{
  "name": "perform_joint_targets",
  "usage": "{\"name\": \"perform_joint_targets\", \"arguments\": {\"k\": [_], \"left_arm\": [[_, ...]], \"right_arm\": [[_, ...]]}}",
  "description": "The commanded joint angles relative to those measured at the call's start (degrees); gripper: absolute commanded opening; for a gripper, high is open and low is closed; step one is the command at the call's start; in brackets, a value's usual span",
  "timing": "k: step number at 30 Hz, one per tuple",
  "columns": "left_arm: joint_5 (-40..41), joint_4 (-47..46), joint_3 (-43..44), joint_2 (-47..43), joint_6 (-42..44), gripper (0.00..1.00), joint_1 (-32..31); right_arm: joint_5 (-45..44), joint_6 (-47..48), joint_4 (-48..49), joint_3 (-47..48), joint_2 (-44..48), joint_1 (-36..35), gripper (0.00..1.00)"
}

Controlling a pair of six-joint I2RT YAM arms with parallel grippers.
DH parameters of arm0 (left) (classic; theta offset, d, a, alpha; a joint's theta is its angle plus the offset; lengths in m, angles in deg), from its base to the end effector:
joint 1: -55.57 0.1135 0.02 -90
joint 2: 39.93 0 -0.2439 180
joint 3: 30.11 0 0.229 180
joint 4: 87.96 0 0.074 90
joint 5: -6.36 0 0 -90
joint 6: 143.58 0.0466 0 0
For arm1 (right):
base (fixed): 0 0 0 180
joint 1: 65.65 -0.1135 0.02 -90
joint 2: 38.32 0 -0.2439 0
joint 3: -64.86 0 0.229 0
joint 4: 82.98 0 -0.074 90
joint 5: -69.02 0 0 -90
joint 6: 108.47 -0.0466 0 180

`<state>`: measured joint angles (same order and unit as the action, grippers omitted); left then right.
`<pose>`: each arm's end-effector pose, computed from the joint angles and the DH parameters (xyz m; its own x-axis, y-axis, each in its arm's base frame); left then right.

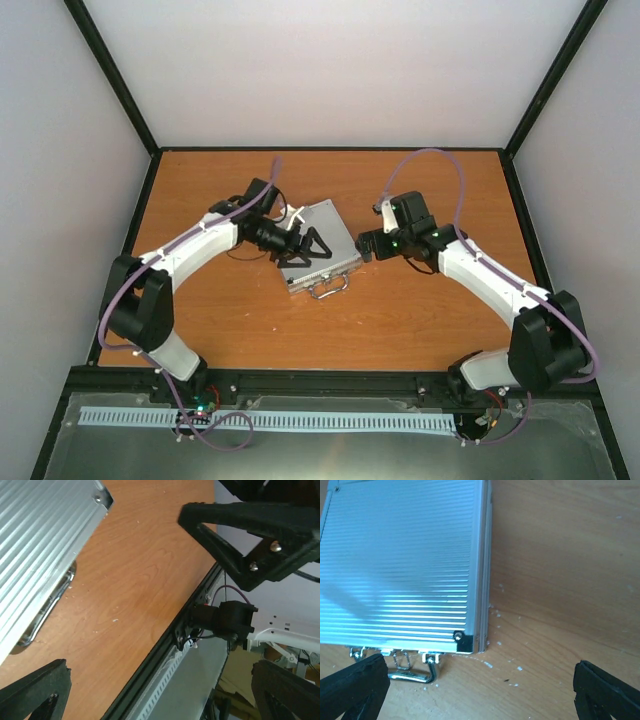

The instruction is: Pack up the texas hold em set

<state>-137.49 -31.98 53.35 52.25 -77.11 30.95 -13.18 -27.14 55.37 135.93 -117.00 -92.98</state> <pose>0.2561 -0.1588 0.2308 -0.9769 0.1886 -0.1004 0.1848 0.5102 -0.8399 0.2437 0.1330 0.2313 -0.7458 -0.2173 -0.6297 -0.4260 0.8823 0.2000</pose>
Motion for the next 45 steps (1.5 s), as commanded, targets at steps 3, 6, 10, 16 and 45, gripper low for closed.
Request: {"name": "perform_joint_targets", "arguments": {"k": [3,6,10,16,45], "left_arm": [[7.89,-9.17,-0.21,-5.13,-8.27,0.99,-0.51],[13.85,-14.63,-5.77,-8.48,-13.12,0.99,-0.51],[16.93,-23.26,-16.97,-12.85,-21.03,0.99,-0.32],[21.07,-28.71,-27.34,-18.50,-25.47,0.99,-0.03],[19.72,-30.07,-26.61,-9.95,-13.76,0.87,0.39]], "right_arm": [[8.52,0.23,-2.35,3.08,-2.18,0.26,0.99],[12.54,-2.69,-2.32,2.47,-3.68,0.06,0.97],[17.93,-7.97,0.26,-0.50,-5.43,-0.38,0.89],[25.08,-15.65,12.59,-10.10,-6.97,-1.22,0.76],[40.74,-18.02,29.19,-14.04,-17.80,-1.41,0.73]]}}
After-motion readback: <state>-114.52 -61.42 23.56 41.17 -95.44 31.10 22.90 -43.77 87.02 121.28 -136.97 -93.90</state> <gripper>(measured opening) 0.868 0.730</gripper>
